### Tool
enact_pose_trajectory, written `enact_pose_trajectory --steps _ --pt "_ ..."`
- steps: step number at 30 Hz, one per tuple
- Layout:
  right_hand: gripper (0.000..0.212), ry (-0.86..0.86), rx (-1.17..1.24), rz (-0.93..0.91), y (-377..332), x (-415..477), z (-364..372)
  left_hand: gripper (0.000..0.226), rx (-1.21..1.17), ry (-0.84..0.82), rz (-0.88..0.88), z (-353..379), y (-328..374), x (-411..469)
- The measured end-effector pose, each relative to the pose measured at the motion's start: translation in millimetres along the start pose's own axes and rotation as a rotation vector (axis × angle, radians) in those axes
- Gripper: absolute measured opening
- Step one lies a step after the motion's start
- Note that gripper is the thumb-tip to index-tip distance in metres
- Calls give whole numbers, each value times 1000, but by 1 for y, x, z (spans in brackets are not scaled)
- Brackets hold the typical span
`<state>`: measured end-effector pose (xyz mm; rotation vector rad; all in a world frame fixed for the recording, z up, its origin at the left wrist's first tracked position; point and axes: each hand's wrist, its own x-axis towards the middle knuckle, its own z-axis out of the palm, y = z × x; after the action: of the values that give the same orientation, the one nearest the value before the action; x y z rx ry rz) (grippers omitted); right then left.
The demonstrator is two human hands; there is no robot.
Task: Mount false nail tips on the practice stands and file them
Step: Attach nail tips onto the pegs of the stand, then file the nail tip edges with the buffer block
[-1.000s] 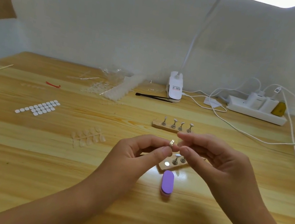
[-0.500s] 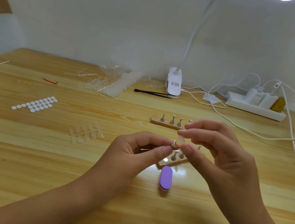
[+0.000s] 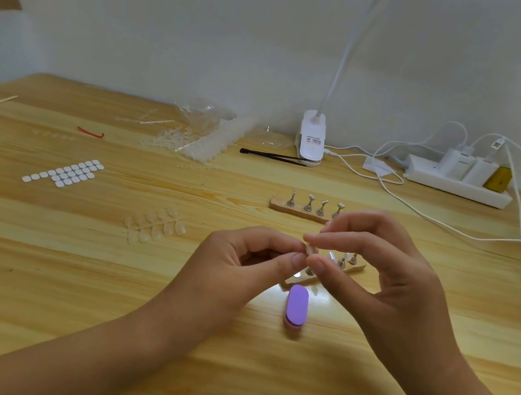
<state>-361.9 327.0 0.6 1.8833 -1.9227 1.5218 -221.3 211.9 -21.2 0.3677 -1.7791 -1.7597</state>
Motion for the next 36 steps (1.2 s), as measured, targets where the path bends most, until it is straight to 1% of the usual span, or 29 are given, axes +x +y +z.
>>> enact_pose_trajectory --steps 5,7,9,10,11,12,13,15,16,17,19,22,24,25,27,29,31,33,35,36 --pt "22 -33 -20 9 2 2 0 15 39 -5 24 -2 0 3" --pt "30 -41 79 97 2 6 -5 14 63 5 29 -5 1 7" --pt "36 -1 182 187 5 10 -15 12 105 36 16 -10 0 13" --pt "34 17 165 191 7 13 -21 12 130 51 0 -13 -2 15" --pt "29 7 96 165 8 15 -28 11 163 64 -20 -16 -4 17" --pt "23 -60 -8 119 10 15 -33 9 209 76 -40 -19 -7 20" --pt "22 -191 -111 71 12 14 -36 8 262 87 -55 -21 -10 22" --pt "32 -534 -252 32 16 9 -35 6 359 95 -57 -22 -14 25" --pt "35 -664 -291 38 17 6 -32 6 399 90 -50 -22 -16 26" --pt "36 -734 -318 34 18 4 -29 6 431 79 -44 -21 -17 27" --pt "34 -763 -348 -10 18 1 -22 8 480 50 -34 -17 -19 28" --pt "30 -756 -377 -92 18 -2 -12 10 577 30 -5 -12 -23 30" --pt "24 -704 -343 -121 18 -4 -9 12 617 17 2 -9 -24 32" --pt "22 -654 -276 -119 17 -4 -8 14 629 9 6 -9 -25 33" --pt "19 -525 -47 -62 12 0 -12 16 638 -8 16 -8 -25 34" --pt "22 -354 194 34 8 6 -21 13 667 -19 30 -9 -25 33" --pt "22 -134 360 131 9 13 -33 16 702 -16 16 -8 -25 32" --pt "14 110 471 246 19 19 -45 39 694 -22 -31 -7 -24 30" --pt "17 341 602 375 32 22 -56 60 708 -52 -67 -7 -23 29" --pt "20 434 660 439 38 22 -62 67 724 -71 -70 -7 -22 28"
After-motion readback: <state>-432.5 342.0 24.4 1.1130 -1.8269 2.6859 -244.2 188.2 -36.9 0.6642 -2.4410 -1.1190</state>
